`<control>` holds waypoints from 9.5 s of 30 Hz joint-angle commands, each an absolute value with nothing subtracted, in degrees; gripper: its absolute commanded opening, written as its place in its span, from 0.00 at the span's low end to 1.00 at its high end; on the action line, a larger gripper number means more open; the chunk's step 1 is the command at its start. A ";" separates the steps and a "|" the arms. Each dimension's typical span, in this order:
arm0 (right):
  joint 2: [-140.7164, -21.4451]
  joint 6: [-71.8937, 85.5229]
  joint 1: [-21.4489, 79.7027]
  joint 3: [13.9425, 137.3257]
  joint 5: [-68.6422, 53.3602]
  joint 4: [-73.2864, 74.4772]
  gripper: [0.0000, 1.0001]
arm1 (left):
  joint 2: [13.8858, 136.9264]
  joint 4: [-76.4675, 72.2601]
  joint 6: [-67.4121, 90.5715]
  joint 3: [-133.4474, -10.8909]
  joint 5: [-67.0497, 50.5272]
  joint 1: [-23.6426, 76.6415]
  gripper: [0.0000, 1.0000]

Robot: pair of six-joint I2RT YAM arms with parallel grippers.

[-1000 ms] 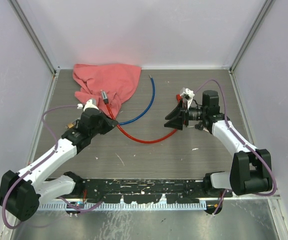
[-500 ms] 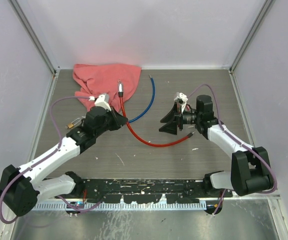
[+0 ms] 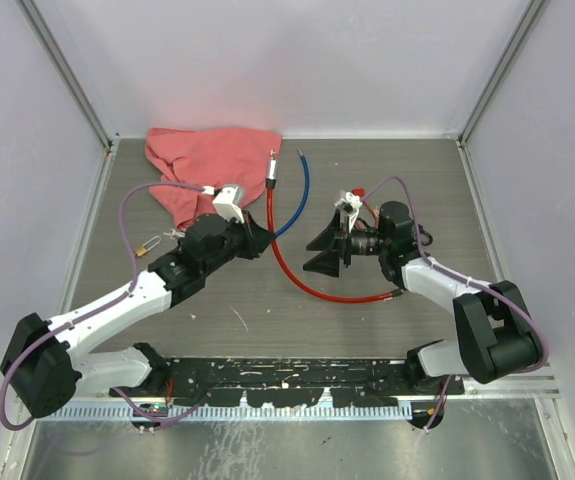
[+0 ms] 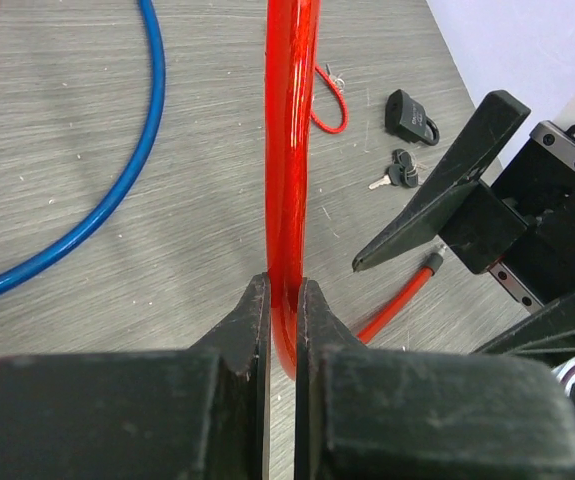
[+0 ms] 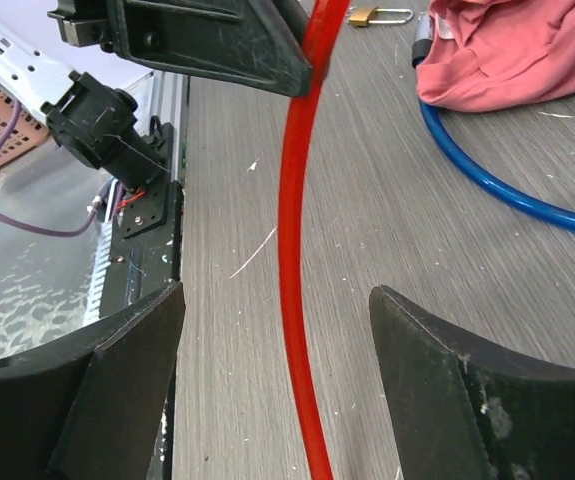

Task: Lock with the key
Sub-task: Pick up the lock from the center of the board, then lock the lock.

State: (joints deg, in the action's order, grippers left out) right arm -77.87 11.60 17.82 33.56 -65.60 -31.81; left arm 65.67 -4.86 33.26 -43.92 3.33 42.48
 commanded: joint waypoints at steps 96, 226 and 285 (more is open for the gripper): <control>-76.72 20.81 23.82 36.44 -63.35 -41.05 0.01 | 66.47 -24.16 32.98 -46.39 10.36 51.58 0.44; -78.75 21.78 22.03 83.69 -58.36 19.53 0.05 | 76.96 27.79 -28.90 -77.75 -43.60 26.28 0.00; -70.32 -30.44 7.47 63.09 -79.28 30.32 0.72 | 92.95 9.37 23.15 -107.64 -61.12 14.42 0.00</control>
